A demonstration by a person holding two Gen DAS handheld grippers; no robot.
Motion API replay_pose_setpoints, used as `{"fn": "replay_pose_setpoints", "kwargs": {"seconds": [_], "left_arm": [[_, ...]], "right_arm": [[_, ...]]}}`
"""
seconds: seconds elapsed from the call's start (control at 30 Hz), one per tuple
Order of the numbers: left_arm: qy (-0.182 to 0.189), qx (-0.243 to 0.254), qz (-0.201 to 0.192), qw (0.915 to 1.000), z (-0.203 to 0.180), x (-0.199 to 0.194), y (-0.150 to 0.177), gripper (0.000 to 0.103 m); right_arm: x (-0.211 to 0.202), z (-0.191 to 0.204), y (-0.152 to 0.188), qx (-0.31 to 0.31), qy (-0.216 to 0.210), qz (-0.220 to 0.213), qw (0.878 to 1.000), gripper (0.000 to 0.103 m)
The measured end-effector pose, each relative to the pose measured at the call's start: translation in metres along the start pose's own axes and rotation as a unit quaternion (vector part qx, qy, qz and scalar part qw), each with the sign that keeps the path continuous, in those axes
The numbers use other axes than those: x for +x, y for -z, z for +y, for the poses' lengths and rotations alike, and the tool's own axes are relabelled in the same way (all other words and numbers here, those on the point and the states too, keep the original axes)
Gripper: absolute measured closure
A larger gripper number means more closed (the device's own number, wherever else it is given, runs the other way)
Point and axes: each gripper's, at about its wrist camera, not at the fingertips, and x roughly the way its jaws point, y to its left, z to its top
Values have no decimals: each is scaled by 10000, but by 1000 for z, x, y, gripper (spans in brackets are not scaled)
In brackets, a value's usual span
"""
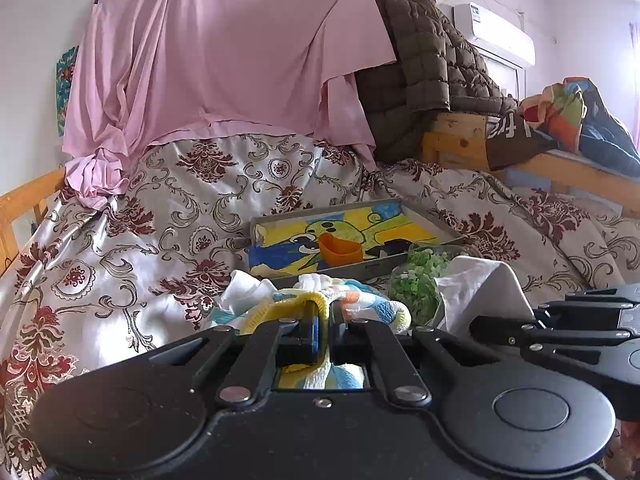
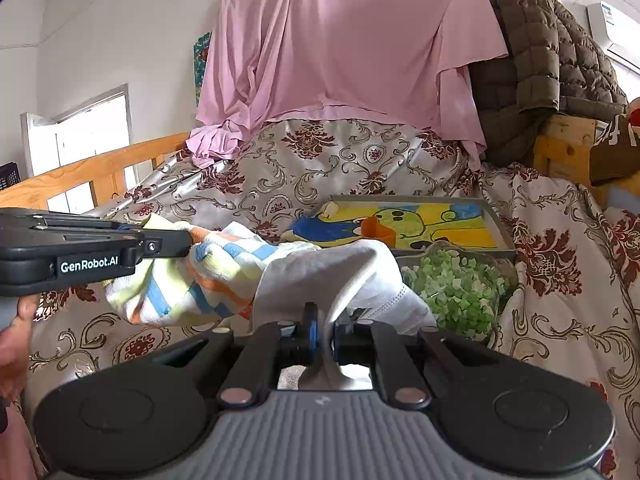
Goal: Organize soft objects
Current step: 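Carry the striped towel with the left tool while the right tool carries the white bag over the tray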
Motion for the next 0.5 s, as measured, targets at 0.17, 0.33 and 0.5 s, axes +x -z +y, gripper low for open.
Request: {"fn": "replay_pose_setpoints", "kwargs": {"seconds": [0.17, 0.33, 0.5], "left_arm": [[25, -31, -106, 9999, 0, -3, -1, 99], [26, -134, -201, 9997, 2, -6, -3, 99], [79, -290, -238, 9993, 5, -5, -11, 99]], "right_arm": [[-2, -1, 0, -5, 0, -72, 10000, 95], [-5, -3, -3, 32, -8, -157, 9999, 95], [-3, -9, -17, 59, -48, -314, 9995, 95]]}}
